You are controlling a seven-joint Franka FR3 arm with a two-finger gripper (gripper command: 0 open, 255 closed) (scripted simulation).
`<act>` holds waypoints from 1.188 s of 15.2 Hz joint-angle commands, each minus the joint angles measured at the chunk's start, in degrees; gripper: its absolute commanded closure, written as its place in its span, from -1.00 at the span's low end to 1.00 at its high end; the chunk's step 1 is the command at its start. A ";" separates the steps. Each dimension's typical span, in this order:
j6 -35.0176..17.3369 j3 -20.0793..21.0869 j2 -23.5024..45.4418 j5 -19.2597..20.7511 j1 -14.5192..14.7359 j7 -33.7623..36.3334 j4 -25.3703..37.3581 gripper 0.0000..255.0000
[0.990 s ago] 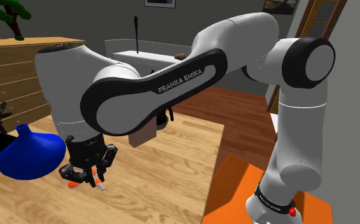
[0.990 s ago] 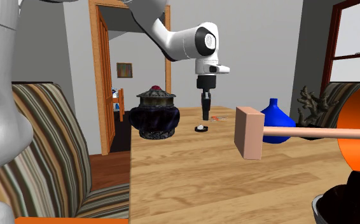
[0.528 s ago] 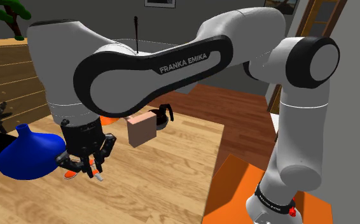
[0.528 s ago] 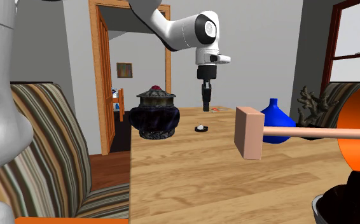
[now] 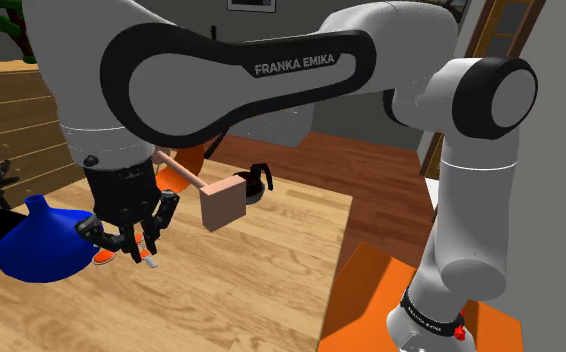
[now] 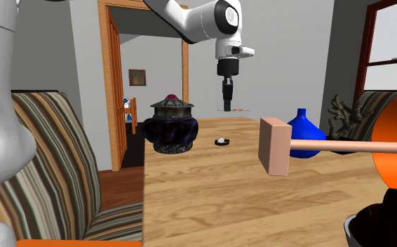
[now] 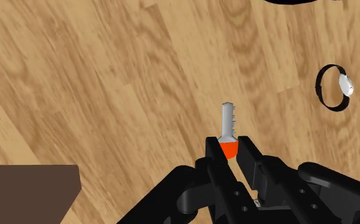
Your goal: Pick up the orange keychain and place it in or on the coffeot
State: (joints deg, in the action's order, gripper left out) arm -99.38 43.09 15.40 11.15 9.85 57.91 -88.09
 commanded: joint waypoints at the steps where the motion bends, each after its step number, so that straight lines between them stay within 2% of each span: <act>1: 1.64 0.05 0.13 0.04 0.22 -0.06 1.73 1.00; 4: 3.60 0.10 0.37 0.17 0.56 -0.06 3.89 1.00; 10: 0.94 -1.98 -7.92 -5.66 -7.95 -10.16 -4.59 1.00; 18: -0.48 -7.26 -14.82 -10.32 -15.43 -23.33 -11.04 1.00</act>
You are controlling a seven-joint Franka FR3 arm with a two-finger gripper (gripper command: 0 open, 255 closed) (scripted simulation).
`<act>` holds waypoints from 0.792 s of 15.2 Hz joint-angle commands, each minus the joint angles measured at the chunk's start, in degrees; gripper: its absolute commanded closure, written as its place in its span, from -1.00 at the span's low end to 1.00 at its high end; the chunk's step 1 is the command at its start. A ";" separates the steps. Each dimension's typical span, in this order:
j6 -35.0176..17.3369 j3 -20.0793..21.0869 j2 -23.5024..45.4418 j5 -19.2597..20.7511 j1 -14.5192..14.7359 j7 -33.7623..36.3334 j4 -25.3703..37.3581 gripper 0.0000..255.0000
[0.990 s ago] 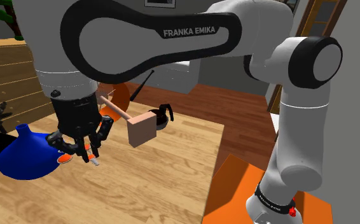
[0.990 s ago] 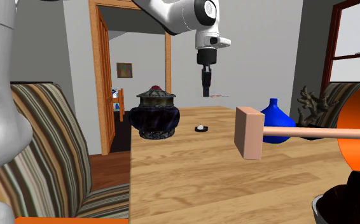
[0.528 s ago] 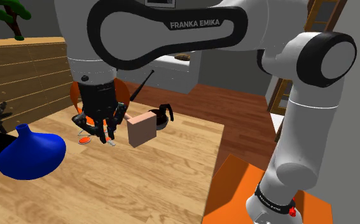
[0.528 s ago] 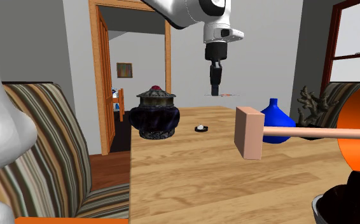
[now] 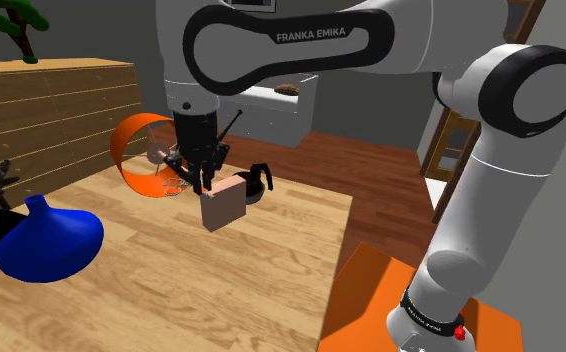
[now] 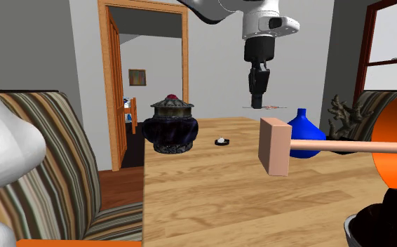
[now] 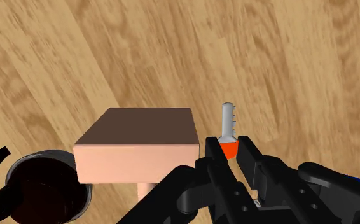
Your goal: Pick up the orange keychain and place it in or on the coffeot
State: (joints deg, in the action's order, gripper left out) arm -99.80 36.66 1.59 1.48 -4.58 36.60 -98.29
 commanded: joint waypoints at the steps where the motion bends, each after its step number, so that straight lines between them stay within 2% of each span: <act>1: -0.14 -1.56 -1.51 -0.95 -1.76 -3.56 -1.31 1.00; 12: -0.10 -9.29 -2.38 -1.46 -9.11 -18.73 -1.93 1.00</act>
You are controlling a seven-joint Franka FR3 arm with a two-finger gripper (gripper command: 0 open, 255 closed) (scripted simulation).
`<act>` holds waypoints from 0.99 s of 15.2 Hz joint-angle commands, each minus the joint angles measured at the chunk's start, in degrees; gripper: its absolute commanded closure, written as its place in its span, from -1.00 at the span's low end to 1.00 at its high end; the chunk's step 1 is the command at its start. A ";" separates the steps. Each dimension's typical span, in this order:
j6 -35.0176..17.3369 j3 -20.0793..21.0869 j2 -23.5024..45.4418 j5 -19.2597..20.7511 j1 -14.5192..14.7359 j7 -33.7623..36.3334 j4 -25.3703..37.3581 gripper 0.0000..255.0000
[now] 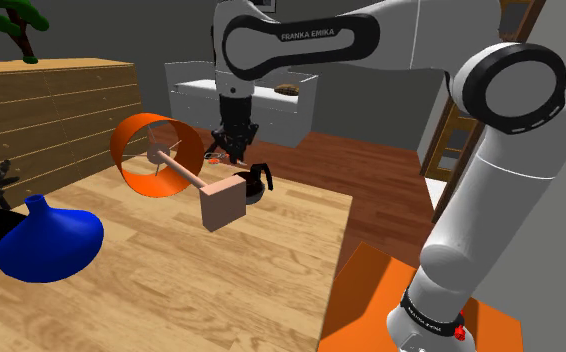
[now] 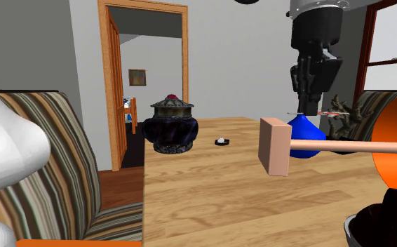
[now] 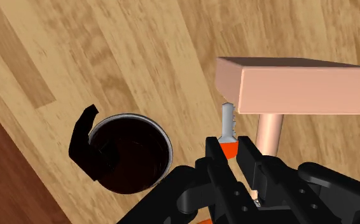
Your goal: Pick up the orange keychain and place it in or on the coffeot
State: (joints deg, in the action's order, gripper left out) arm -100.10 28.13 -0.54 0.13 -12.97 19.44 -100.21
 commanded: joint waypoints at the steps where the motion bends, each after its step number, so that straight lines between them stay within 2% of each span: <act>1: 0.27 -1.39 0.06 0.02 -1.36 -2.81 0.34 1.00; 9: 1.49 -6.11 4.75 1.77 -6.15 -12.14 5.94 1.00; 15: -3.18 -6.17 4.57 1.72 -6.25 -12.14 1.11 1.00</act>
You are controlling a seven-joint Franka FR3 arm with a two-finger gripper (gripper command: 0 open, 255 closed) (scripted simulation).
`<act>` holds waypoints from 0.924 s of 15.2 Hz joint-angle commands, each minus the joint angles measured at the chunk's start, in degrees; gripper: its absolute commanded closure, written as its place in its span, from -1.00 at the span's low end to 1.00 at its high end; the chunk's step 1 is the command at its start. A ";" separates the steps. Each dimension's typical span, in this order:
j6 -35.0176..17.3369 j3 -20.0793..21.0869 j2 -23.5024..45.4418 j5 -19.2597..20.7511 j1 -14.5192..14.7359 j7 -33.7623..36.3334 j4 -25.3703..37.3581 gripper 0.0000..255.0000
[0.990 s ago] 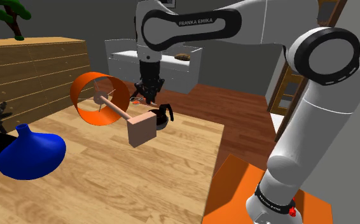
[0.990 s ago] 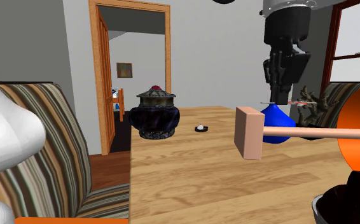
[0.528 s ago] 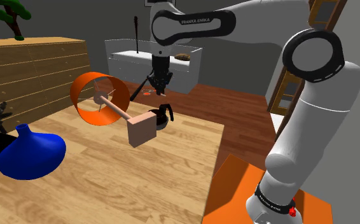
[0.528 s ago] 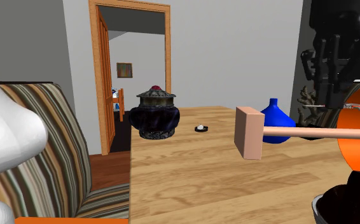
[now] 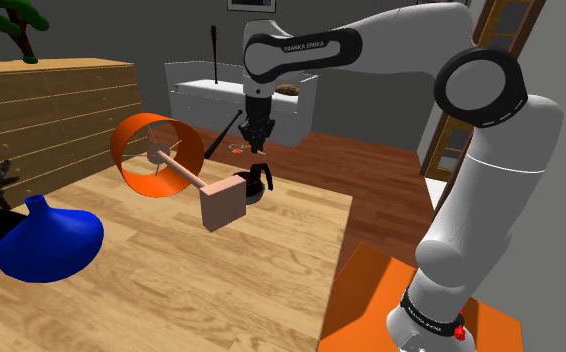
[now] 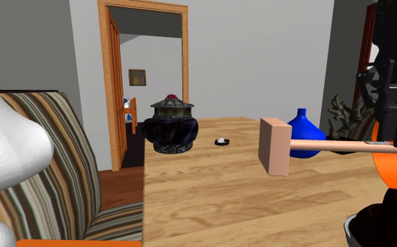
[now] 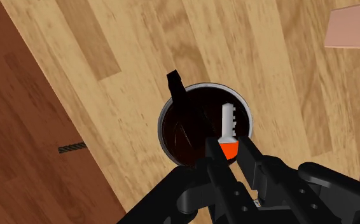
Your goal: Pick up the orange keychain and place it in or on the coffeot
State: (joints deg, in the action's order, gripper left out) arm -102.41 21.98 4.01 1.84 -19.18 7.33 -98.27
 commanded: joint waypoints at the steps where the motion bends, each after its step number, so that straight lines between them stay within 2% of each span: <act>1: -1.65 -0.03 0.04 0.03 -0.04 -0.02 -1.57 1.00; 9: -7.38 -0.07 0.64 0.32 -0.03 0.21 -6.76 1.00; 14: -7.38 -0.07 0.64 0.32 -0.03 0.21 -6.76 1.00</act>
State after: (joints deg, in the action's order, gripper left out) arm -109.71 21.90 4.52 2.19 -19.23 7.53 -104.83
